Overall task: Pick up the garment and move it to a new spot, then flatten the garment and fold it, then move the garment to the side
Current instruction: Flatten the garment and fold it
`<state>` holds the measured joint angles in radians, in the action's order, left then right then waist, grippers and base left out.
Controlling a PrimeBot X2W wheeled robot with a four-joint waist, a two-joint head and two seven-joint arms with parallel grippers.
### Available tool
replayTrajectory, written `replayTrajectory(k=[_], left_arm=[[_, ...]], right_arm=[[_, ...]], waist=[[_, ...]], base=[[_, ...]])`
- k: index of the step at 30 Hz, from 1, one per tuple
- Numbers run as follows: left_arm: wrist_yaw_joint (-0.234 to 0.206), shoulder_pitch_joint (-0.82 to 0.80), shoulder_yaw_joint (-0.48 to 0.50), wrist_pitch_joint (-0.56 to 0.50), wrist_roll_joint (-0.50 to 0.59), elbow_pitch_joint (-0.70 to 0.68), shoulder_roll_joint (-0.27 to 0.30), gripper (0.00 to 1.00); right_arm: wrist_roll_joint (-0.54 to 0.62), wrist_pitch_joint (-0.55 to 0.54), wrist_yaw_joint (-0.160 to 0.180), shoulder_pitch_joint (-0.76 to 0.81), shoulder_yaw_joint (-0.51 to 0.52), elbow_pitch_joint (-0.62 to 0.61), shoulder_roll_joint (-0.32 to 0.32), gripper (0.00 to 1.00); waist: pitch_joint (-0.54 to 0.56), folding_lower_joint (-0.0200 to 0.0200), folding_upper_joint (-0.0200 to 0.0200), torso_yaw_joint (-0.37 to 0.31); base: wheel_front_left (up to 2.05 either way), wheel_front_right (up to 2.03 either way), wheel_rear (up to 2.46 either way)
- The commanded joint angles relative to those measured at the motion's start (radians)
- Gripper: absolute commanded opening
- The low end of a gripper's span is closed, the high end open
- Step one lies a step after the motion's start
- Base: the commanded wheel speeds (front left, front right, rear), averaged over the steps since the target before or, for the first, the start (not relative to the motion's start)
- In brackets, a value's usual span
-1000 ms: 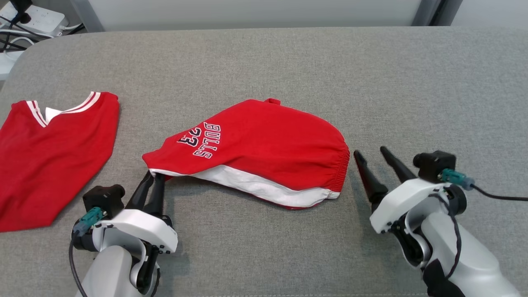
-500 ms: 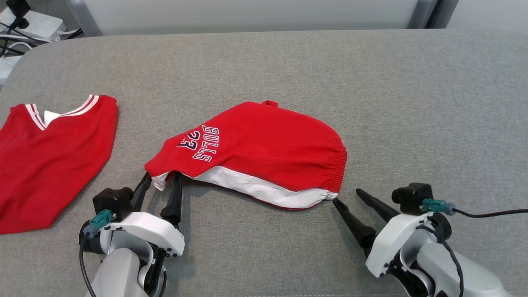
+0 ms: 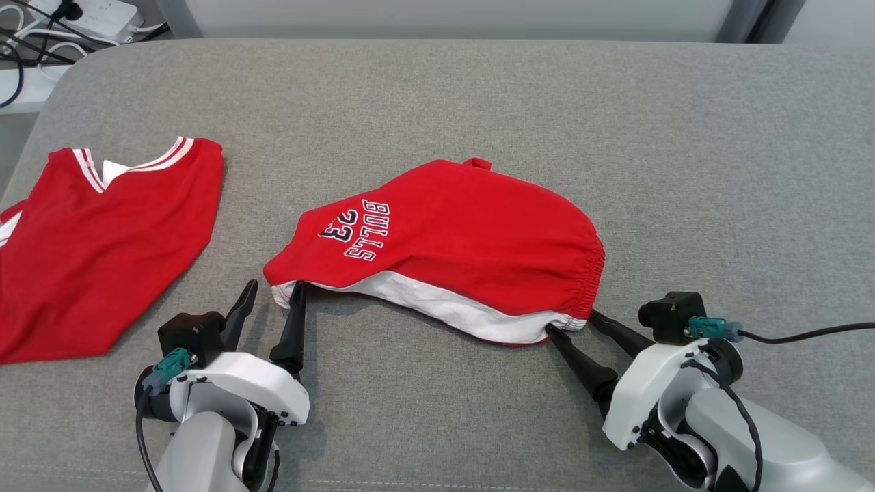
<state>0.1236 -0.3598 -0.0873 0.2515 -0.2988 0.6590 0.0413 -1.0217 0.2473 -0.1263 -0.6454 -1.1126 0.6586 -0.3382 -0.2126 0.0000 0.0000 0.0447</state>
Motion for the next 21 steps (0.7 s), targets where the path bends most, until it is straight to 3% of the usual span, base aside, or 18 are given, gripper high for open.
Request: replayTrajectory(k=[1, 2, 4, 5, 7, 13, 21], left_arm=[[0.007, -0.013, 0.025, 0.01, 0.003, -0.025, 0.013, 1.0], [0.007, -0.013, 0.024, 0.01, 0.001, -0.027, 0.013, 1.0], [0.007, -0.015, 0.023, 0.01, -0.001, -0.029, 0.012, 1.0], [0.007, -0.017, 0.024, 0.01, -0.001, -0.03, 0.012, 1.0], [0.007, -0.02, 0.025, 0.01, -0.001, -0.03, 0.012, 1.0], [0.007, -0.02, 0.031, 0.01, 0.001, -0.027, 0.013, 1.0], [0.007, -0.006, 0.013, 0.01, 0.003, -0.002, 0.015, 1.0]], right_arm=[[-0.012, 0.014, -0.004, -0.002, -0.005, -0.013, -0.008, 0.87], [-0.013, 0.014, -0.004, -0.005, -0.009, -0.013, -0.008, 0.77], [-0.015, 0.014, -0.004, -0.01, -0.016, -0.013, -0.009, 0.44], [-0.014, 0.014, -0.004, -0.013, -0.019, -0.014, -0.009, 0.34], [-0.015, 0.014, -0.004, -0.019, -0.024, -0.015, -0.011, 0.03], [-0.028, 0.014, -0.004, -0.035, -0.019, -0.029, -0.036, 0.0], [-0.029, 0.014, -0.004, -0.035, 0.082, -0.057, -0.109, 0.0]], waist=[[-0.003, 0.0, 0.0, 0.003], [-0.005, 0.0, 0.0, 0.004], [-0.01, 0.0, 0.0, 0.007], [-0.012, 0.0, 0.0, 0.007], [-0.015, 0.0, 0.0, 0.007], [-0.011, 0.0, 0.0, -0.001], [0.018, 0.0, 0.0, -0.014]], base=[[0.0, 0.0, 0.0], [0.0, 0.0, 0.0], [0.0, 0.0, 0.0], [0.0, 0.0, 0.0], [0.0, 0.0, 0.0], [0.0, 0.0, 0.0], [0.0, 0.0, 0.0]])
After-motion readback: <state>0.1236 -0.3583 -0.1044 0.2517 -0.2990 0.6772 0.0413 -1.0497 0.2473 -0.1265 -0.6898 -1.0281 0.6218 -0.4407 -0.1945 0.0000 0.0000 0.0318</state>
